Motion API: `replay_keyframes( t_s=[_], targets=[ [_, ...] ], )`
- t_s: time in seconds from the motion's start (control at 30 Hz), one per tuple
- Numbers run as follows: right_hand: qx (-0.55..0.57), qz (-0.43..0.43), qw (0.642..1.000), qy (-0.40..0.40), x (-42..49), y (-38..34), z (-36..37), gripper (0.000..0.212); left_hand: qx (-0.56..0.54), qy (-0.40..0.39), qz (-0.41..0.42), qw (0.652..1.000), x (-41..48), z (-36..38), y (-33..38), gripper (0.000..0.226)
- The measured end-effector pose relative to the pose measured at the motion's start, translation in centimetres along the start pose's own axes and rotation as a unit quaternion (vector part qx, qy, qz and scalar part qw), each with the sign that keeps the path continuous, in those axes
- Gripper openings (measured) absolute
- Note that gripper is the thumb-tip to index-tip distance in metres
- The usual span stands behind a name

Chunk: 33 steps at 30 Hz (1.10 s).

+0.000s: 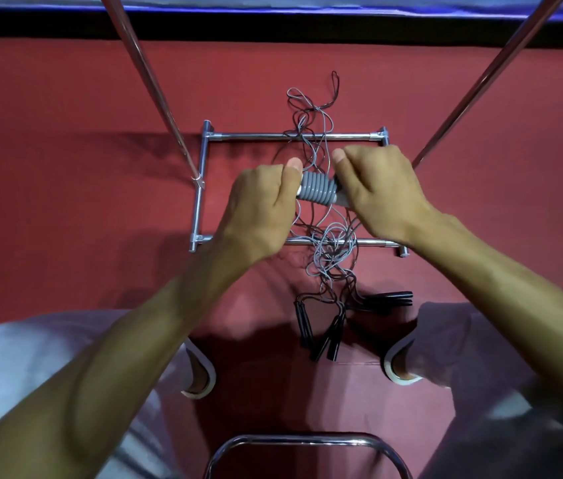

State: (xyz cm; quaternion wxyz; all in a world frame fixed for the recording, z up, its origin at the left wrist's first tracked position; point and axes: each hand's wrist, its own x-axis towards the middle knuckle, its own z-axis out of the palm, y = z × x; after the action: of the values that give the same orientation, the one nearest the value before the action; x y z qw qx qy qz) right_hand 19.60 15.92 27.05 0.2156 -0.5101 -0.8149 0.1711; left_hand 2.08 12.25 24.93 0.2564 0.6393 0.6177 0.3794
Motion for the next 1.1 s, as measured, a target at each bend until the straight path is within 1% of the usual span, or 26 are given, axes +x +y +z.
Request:
replay_keyframes(
  t_s=[0.07, 0.13, 0.2, 0.27, 0.37, 0.43, 0.5, 0.53, 0.57, 0.63, 0.73, 0.83, 0.9, 0.93, 1.0, 1.03, 1.1],
  targets=[
    [-0.08, -0.04, 0.996, 0.018, -0.5, 0.2, 0.5, 0.038, 0.015, -0.031, -0.004, 0.999, -0.2, 0.3, -0.5, 0.059],
    [-0.113, -0.07, 0.991, 0.021, -0.9, 0.3, 1.0, 0.033, 0.023, -0.066, -0.003, 0.998, -0.3, 0.3, -1.1, 0.055],
    [-0.119, -0.086, 0.989, 0.019, -1.2, 0.3, 1.6, 0.029, 0.01, -0.096, -0.022, 0.995, -0.1, 0.2, -1.2, 0.05],
    [-0.121, -0.098, 0.987, 0.023, -1.6, 0.4, 1.8, 0.029, -0.033, -0.144, -0.056, 0.987, 0.0, -0.1, -1.1, 0.042],
    [-0.131, -0.124, 0.983, 0.02, -2.5, 0.2, 2.0, 0.034, -0.04, -0.206, -0.042, 0.977, -0.1, -1.1, -0.6, 0.035],
    [-0.142, -0.155, 0.978, -0.003, -3.1, -0.1, 2.3, 0.033, -0.019, -0.277, -0.001, 0.961, -0.5, -1.6, -0.4, 0.029],
    [-0.148, -0.173, 0.973, -0.022, -3.9, -0.6, 2.8, 0.035, 0.015, -0.353, -0.033, 0.935, -1.4, -1.6, 0.2, 0.026],
    [-0.148, -0.173, 0.973, -0.026, -4.2, -0.7, 3.0, 0.035, 0.036, -0.367, -0.048, 0.928, -1.7, -1.5, 0.2, 0.029],
    [-0.143, -0.167, 0.975, -0.029, -4.4, -0.9, 3.2, 0.035, 0.049, -0.373, -0.046, 0.925, -1.9, -1.4, 0.0, 0.031],
    [-0.118, -0.151, 0.981, -0.027, -4.7, -1.0, 3.4, 0.036, 0.074, -0.365, -0.011, 0.928, -2.3, -1.1, -0.1, 0.027],
    [-0.092, -0.135, 0.986, -0.038, -4.7, -0.8, 3.0, 0.037, 0.109, -0.346, 0.031, 0.931, -2.3, -0.9, 0.2, 0.036],
    [-0.054, -0.113, 0.988, -0.092, -4.1, -0.8, 2.3, 0.033, 0.169, -0.319, 0.048, 0.931, -2.3, -0.5, 0.4, 0.046],
    [0.005, -0.093, 0.984, -0.155, -3.4, -0.6, 1.6, 0.038, 0.187, -0.298, 0.063, 0.934, -2.5, -0.4, 0.3, 0.051],
    [0.039, -0.086, 0.978, -0.188, -3.1, -0.3, 1.0, 0.042, 0.19, -0.29, 0.074, 0.935, -2.8, -0.4, 0.3, 0.054],
    [0.13, -0.046, 0.953, -0.268, -2.4, 0.5, -0.5, 0.049, 0.201, -0.28, 0.091, 0.934, -3.4, -0.3, 0.6, 0.058],
    [0.173, -0.02, 0.937, -0.304, -2.0, 0.8, -1.3, 0.052, 0.203, -0.271, 0.101, 0.935, -3.8, -0.3, 0.7, 0.056],
    [0.221, -0.005, 0.911, -0.347, -1.5, 1.1, -2.6, 0.062, 0.177, -0.242, 0.142, 0.943, -4.1, -0.4, 1.0, 0.05]
  ],
)
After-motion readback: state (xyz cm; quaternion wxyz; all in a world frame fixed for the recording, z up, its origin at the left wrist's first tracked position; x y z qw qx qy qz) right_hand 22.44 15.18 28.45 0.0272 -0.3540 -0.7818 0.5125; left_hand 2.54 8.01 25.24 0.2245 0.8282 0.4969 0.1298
